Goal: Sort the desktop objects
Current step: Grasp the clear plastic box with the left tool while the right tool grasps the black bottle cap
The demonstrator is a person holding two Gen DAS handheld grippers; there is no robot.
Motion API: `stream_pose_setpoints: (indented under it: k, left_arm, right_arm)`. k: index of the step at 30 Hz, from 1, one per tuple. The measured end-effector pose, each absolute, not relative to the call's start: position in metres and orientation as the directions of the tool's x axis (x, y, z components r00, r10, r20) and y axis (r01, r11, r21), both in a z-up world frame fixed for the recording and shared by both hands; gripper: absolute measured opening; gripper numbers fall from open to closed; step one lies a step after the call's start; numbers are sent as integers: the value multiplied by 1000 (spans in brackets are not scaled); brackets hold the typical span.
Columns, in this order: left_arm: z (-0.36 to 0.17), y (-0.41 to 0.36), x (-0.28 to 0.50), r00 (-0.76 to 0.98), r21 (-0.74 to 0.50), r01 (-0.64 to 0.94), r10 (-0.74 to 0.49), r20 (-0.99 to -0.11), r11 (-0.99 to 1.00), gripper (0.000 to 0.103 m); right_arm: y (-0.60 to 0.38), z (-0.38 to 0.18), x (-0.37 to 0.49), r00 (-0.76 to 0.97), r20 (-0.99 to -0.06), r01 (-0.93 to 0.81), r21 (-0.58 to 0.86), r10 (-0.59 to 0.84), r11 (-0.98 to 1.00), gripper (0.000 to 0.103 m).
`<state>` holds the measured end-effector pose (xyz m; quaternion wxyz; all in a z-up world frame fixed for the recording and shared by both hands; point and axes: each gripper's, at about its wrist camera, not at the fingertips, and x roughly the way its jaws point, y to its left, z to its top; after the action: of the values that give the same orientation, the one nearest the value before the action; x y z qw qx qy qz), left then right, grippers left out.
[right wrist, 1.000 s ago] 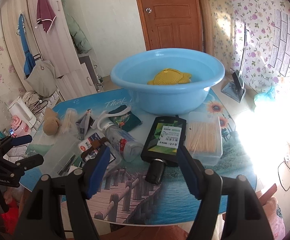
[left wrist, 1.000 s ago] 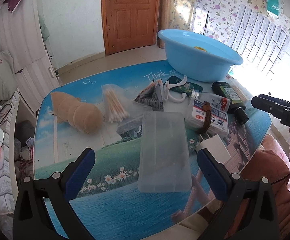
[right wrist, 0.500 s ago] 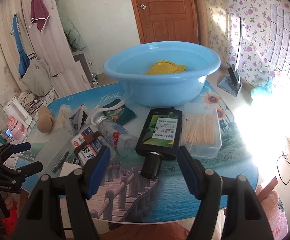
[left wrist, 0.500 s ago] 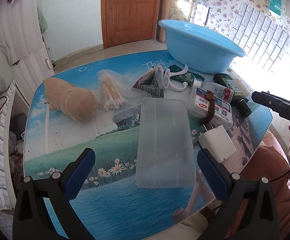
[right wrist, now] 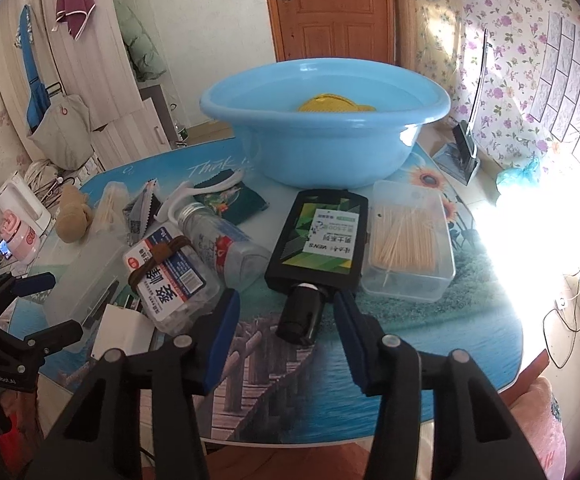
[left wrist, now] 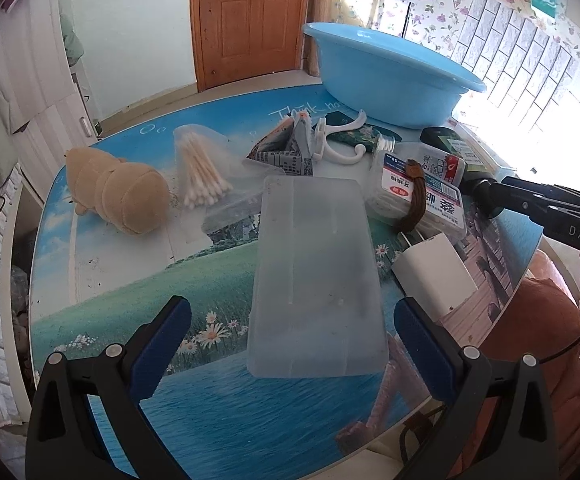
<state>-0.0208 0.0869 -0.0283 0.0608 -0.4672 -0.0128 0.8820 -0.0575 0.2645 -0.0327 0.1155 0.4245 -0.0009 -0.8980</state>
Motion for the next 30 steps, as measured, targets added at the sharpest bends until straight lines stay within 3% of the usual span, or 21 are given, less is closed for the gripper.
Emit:
stream_pose_setpoints:
  k: [5, 7, 9, 30]
  left_arm:
    - [-33, 90, -21, -542, -75, -106, 121, -832, -992, 69]
    - [-33, 90, -21, -544, -67, -108, 116, -831, -992, 62]
    - [-33, 90, -21, -542, -72, -105, 118, -832, -992, 62]
    - [-32, 85, -24, -546, -62, -93, 103, -831, -994, 62]
  right_arm:
    - [266, -41, -60, -595, -781, 200, 86, -190, -976, 36]
    - [267, -43, -61, -595, -783, 199, 74, -180, -977, 32]
    - [269, -42, -60, -597, -782, 204, 70, -181, -977, 24]
    - [291, -34, -11, -562, -786, 291, 106, -259, -951, 22]
